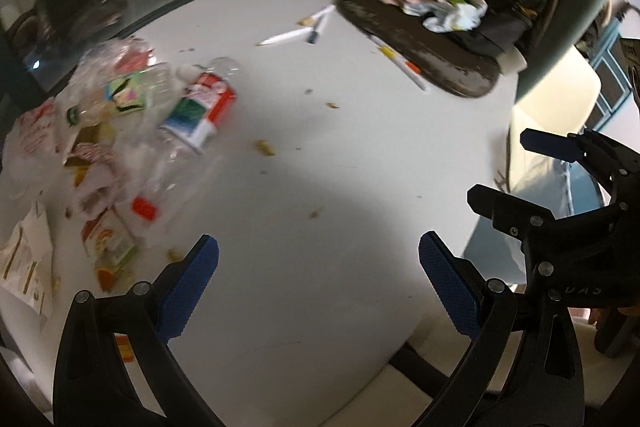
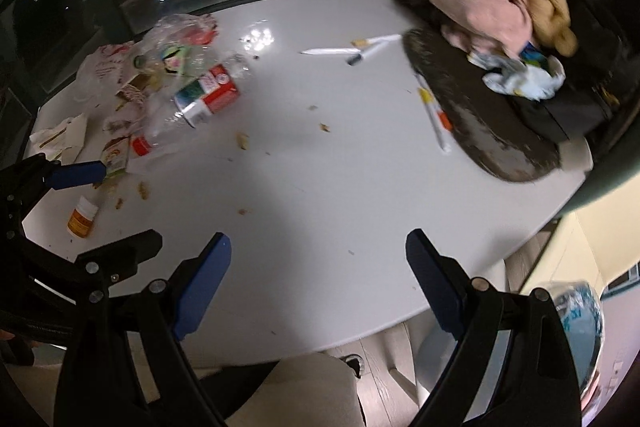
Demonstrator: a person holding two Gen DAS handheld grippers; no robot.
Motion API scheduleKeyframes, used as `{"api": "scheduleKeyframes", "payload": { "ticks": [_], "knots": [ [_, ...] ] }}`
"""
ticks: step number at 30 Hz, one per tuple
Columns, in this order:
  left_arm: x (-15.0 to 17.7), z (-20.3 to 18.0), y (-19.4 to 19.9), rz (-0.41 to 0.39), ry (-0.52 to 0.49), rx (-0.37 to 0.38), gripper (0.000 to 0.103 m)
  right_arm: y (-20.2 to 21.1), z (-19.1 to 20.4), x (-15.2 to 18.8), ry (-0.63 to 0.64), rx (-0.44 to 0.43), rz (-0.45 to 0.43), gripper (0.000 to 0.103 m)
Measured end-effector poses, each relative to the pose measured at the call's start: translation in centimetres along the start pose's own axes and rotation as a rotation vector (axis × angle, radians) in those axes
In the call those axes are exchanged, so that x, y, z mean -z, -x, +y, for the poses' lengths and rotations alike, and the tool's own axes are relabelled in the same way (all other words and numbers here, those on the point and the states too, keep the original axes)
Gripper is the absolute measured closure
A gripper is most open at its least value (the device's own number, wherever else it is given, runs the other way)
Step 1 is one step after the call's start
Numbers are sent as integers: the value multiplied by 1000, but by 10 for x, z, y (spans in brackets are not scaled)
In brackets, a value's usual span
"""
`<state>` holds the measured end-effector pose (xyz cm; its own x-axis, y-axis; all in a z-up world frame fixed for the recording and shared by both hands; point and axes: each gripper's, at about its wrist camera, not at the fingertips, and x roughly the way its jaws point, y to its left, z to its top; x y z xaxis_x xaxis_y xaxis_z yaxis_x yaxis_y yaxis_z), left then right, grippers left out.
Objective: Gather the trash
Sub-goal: 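Move the left tool back toward the clear water bottle on the table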
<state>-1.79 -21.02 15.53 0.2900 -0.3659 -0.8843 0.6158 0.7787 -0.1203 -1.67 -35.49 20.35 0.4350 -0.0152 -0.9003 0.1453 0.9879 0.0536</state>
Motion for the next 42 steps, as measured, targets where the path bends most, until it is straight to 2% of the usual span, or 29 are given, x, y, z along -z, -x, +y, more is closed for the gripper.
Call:
{"api": "scheduleKeyframes", "payload": {
  "ticks": [8, 17, 27, 30, 36, 42],
  "knots": [
    [6, 47, 5, -32, 40, -34, 6, -10, 36, -24, 12, -21, -5, 17],
    [6, 75, -3, -42, 59, -57, 6, -26, 58, -58, 74, -63, -3, 17],
    [-20, 112, -20, -21, 102, -68, 6, -57, 62, -104, 158, -158, 19, 17],
    [-30, 118, -26, -23, 98, -57, 6, -67, 64, -117, 220, -203, 25, 17],
    [-47, 127, -41, -11, 84, -41, 6, -84, 78, -133, 436, -294, 39, 17],
    [-56, 136, -65, 42, 56, -63, 6, -107, 85, -139, 602, -372, 89, 17]
  ]
}}
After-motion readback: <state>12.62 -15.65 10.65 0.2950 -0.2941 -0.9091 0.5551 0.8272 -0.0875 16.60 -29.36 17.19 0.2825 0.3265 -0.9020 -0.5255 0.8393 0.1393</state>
